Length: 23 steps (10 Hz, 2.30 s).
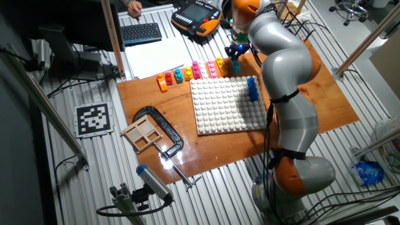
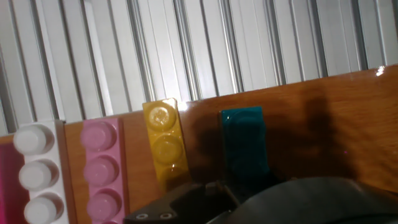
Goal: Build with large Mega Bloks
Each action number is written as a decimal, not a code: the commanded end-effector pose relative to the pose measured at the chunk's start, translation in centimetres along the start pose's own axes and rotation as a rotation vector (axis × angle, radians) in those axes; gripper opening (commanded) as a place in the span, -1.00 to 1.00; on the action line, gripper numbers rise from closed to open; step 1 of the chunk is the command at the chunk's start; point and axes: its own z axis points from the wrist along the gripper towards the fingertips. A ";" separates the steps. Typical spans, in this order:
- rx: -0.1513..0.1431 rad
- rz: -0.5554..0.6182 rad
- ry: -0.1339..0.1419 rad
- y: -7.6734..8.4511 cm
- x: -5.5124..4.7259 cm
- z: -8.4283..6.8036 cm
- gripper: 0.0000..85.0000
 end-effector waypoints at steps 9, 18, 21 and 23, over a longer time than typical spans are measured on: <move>-0.041 0.021 -0.094 0.1 0.7 -0.3 -1.00; 0.037 0.031 -0.033 -1.6 3.2 -4.6 -1.00; 0.032 0.067 -0.005 -2.9 5.8 -6.7 -1.00; 0.032 0.081 -0.005 -2.9 7.6 -6.9 -1.00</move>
